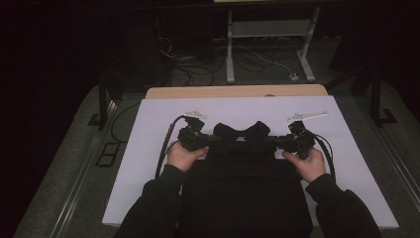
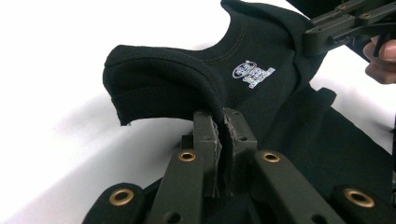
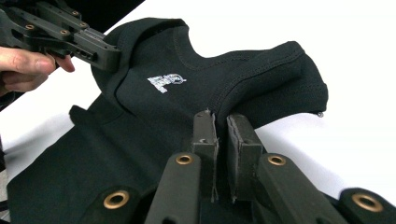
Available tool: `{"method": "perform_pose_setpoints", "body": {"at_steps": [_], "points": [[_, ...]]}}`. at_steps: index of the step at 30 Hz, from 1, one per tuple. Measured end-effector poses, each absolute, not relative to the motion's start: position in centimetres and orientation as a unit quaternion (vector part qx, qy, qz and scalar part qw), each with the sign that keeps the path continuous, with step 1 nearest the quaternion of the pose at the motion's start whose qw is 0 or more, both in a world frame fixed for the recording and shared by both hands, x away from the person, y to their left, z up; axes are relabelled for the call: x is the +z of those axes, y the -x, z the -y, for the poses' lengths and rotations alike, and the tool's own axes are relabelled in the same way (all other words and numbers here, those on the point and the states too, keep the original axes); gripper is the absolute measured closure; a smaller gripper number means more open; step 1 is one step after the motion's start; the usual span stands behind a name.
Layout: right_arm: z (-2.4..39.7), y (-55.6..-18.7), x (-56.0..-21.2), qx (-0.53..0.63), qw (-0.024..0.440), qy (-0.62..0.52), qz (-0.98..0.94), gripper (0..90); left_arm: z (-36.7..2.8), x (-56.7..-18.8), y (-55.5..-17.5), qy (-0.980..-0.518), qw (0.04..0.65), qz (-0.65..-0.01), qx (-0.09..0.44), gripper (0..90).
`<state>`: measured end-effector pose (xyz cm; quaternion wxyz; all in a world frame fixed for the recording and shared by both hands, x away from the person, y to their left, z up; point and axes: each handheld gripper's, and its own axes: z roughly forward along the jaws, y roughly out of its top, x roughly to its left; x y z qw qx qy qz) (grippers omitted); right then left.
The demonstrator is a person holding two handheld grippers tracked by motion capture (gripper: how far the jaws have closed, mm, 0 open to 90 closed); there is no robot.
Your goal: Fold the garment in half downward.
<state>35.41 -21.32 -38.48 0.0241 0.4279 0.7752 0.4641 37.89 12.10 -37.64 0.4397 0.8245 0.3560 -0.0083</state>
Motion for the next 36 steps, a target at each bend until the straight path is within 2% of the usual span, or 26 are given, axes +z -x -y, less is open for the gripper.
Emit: {"method": "perform_pose_setpoints", "body": {"at_steps": [36], "points": [[21.1, -31.0, -37.9, 0.455, 0.016, -0.403, -0.794, 81.6, -12.4, -37.9, -33.7, -0.829, 0.439, -0.343, -0.046, 83.9]]}}
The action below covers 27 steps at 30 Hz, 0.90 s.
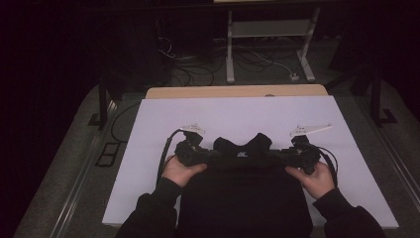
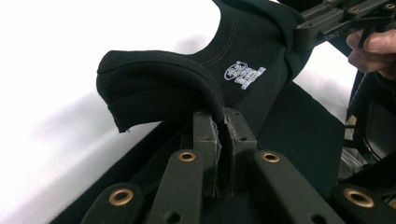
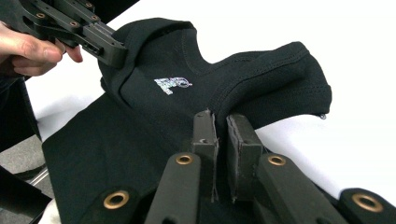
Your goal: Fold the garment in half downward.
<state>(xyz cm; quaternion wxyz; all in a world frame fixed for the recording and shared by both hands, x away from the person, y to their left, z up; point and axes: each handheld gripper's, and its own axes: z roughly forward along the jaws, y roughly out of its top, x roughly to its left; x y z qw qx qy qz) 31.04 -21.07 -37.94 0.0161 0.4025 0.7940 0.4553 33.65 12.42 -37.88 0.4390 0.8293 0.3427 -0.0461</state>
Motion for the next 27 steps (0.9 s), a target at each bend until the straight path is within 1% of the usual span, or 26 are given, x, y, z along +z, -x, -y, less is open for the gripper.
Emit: {"method": "perform_pose_setpoints", "body": {"at_steps": [27], "points": [[20.6, -28.5, -38.0, 0.444, -0.002, -0.379, -0.812, 81.4, -13.0, -38.6, -30.8, -0.841, 0.423, -0.331, -0.063, 83.8]]}}
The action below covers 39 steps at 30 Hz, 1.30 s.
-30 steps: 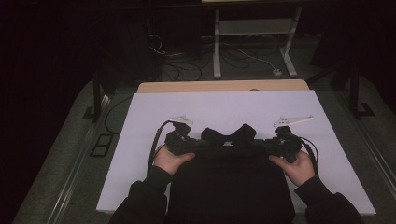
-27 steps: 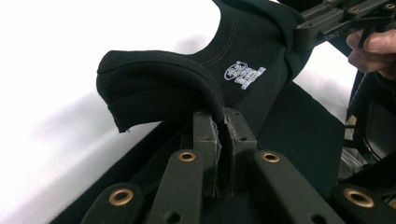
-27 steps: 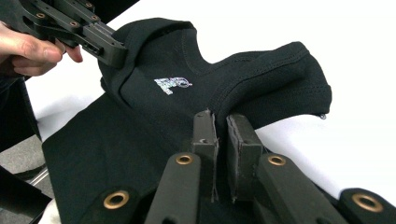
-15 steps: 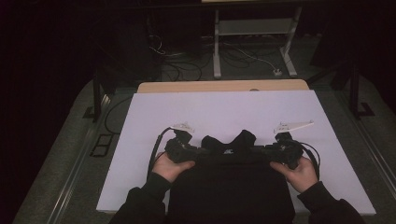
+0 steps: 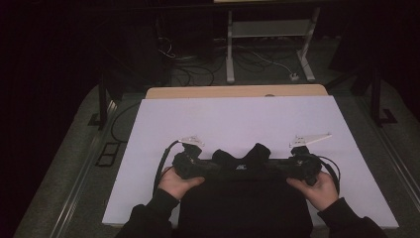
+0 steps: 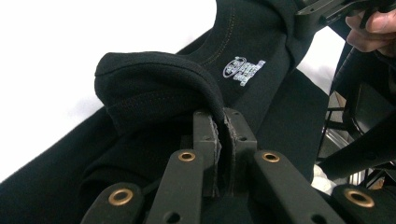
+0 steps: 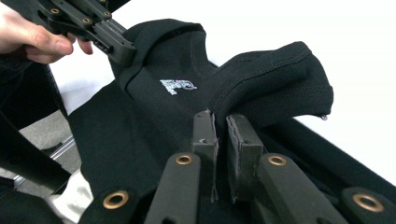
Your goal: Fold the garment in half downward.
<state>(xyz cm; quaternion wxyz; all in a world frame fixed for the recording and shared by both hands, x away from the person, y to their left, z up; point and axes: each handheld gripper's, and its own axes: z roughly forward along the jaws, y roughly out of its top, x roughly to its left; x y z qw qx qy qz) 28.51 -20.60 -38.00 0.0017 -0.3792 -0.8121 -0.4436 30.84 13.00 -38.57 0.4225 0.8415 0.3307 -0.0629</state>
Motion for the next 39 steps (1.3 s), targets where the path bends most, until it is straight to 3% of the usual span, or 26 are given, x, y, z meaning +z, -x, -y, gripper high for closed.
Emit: {"method": "perform_pose_setpoints", "body": {"at_steps": [39], "points": [[20.0, -25.7, -39.5, -0.405, 0.035, 0.367, 0.837, 81.2, -12.8, -39.9, -27.8, -0.867, 0.386, -0.306, -0.079, 83.6]]}}
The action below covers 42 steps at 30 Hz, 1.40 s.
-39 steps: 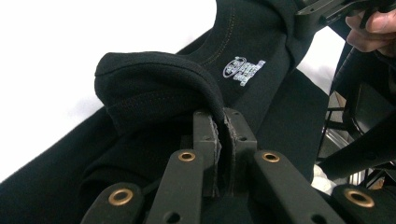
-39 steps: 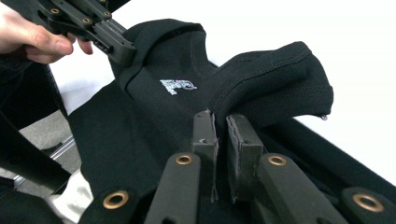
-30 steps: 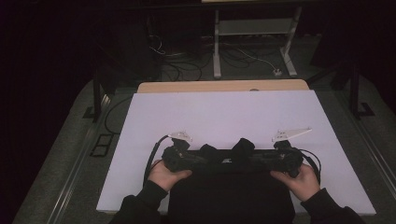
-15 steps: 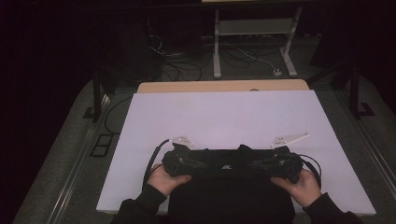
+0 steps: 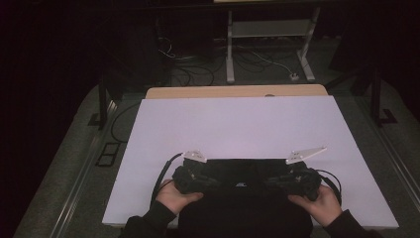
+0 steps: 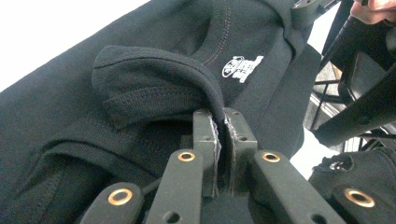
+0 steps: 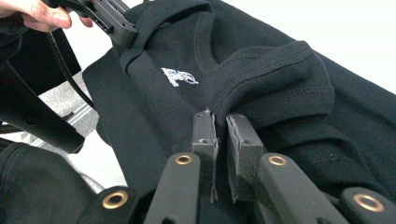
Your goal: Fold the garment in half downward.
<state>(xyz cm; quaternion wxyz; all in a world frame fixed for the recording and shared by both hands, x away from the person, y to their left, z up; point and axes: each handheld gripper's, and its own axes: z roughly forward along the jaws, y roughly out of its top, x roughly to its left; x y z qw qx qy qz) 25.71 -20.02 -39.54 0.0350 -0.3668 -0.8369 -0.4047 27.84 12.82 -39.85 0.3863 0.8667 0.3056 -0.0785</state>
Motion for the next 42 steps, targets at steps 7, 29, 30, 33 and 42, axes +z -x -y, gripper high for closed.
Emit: {"method": "perform_pose_setpoints", "body": {"at_steps": [7, 29, 30, 33, 42], "points": [[19.9, -25.3, -39.8, -0.398, 0.041, 0.365, 0.841, 81.1, -12.6, -40.3, -27.3, -0.872, 0.377, -0.302, -0.083, 83.5], [19.6, -23.2, -41.2, -0.362, 0.066, 0.363, 0.856, 80.7, -11.9, -41.5, -25.2, -0.881, 0.354, -0.298, -0.101, 83.3], [19.5, -23.1, -41.3, -0.359, 0.068, 0.361, 0.858, 80.6, -11.9, -41.6, -25.1, -0.883, 0.349, -0.296, -0.102, 83.2], [19.4, -23.1, -41.4, -0.355, 0.071, 0.363, 0.859, 80.5, -11.9, -41.7, -25.1, -0.884, 0.347, -0.296, -0.103, 82.7], [19.5, -22.8, -41.6, -0.347, 0.078, 0.366, 0.860, 67.1, -11.7, -41.9, -24.8, -0.897, 0.327, -0.277, -0.110, 75.0]]}}
